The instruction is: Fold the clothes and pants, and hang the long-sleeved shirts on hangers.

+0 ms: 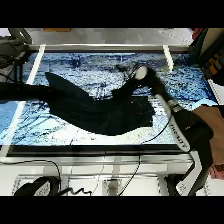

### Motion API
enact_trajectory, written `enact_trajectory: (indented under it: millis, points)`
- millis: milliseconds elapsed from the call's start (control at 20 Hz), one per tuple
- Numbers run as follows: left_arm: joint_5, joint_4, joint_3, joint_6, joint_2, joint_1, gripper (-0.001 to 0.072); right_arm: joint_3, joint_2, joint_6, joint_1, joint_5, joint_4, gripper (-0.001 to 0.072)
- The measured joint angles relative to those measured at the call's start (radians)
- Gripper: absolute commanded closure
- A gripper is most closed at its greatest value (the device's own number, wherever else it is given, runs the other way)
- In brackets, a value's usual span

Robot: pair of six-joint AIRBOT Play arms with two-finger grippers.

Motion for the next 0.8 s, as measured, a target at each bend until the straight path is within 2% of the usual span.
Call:
enact_trajectory:
  millis: [200,350,600,800]
  points:
    - [-0.014,0.016,0.004,0.0,0.052,0.0,0.0688,-0.142,0.0,0.078,0.186,-0.201,0.108,0.0677]
    - [-0.015,0.016,0.002,-0.003,0.051,-0.01,0.0689,-0.184,0.005,0.103,0.248,-0.275,0.139,0.0676]
    - [0.016,0.039,0.0,-0.048,0.002,-0.139,0.069,-0.206,0.079,0.152,0.126,-0.215,-0.032,0.0675]
    - [0.147,0.183,-0.001,-0.171,-0.102,-0.386,0.0689,-0.21,0.208,0.166,-0.095,-0.108,-0.16,0.0676]
